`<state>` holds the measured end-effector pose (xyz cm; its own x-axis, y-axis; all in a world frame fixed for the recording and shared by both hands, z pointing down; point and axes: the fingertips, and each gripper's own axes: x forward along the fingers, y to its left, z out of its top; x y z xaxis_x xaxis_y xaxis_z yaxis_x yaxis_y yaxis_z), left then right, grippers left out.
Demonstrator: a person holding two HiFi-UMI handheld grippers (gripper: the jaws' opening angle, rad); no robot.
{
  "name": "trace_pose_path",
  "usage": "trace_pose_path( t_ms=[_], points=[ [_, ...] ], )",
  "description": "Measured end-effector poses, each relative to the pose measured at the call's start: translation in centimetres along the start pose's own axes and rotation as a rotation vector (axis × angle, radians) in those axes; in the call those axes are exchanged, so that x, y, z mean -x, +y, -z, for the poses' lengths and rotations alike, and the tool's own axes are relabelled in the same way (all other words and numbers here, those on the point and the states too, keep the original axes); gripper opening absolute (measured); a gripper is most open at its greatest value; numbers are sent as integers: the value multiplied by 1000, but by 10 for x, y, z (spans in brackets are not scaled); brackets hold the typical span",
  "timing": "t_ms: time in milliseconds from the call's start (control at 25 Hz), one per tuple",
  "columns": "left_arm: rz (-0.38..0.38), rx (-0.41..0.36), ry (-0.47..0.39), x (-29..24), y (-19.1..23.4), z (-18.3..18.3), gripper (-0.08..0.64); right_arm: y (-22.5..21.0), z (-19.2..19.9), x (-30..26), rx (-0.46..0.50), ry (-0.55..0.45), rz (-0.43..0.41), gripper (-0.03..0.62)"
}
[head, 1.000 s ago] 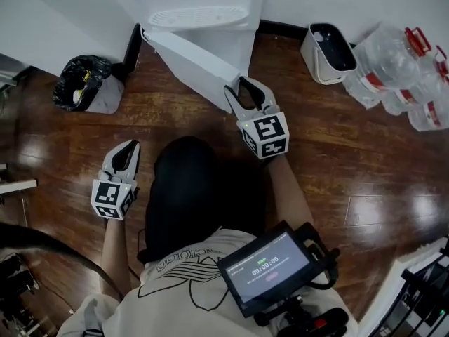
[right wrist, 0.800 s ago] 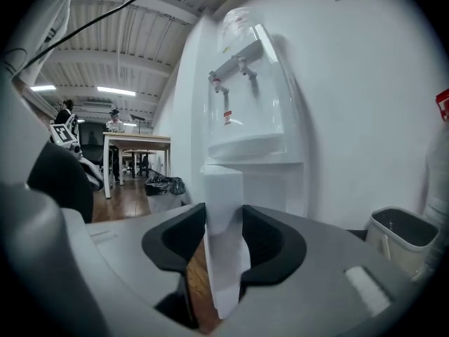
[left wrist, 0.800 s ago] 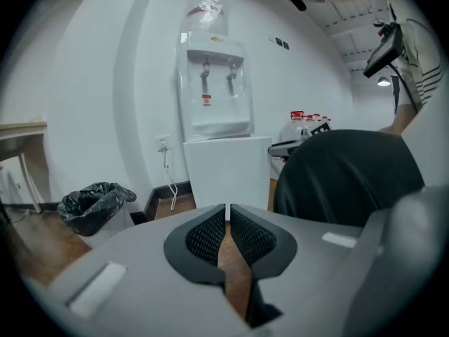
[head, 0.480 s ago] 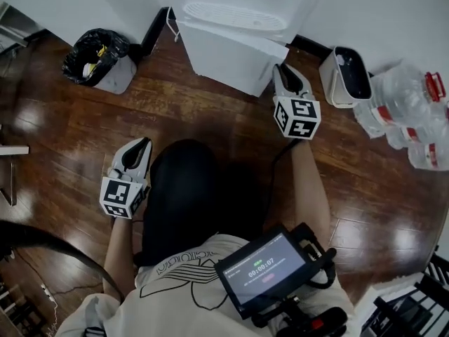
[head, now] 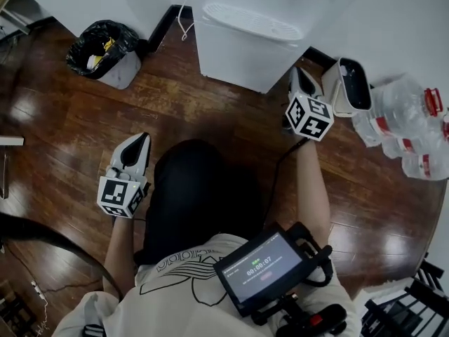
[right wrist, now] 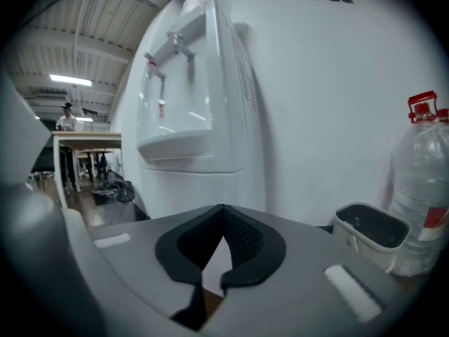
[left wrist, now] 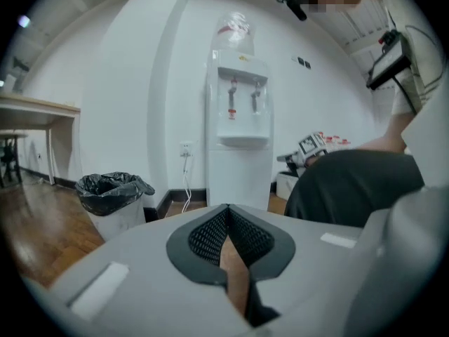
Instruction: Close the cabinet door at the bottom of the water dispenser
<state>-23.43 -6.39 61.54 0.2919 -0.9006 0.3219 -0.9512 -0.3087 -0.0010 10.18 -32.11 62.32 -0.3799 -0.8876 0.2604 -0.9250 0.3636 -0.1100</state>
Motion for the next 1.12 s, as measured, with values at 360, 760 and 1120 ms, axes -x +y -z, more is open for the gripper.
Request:
trace_pose_path(
  t_ms=[360,760,1120],
  points=[
    [194,119,-185,21,-44,-85,20,139,70,193,-221,83,-139,2],
    [292,59,12,95,-99,-178,20,204,-65,297,-232,259,-117,0],
    [361,224,-9,221,-120,-372,20,276,-288,398,-121,131,-85,0]
  ],
)
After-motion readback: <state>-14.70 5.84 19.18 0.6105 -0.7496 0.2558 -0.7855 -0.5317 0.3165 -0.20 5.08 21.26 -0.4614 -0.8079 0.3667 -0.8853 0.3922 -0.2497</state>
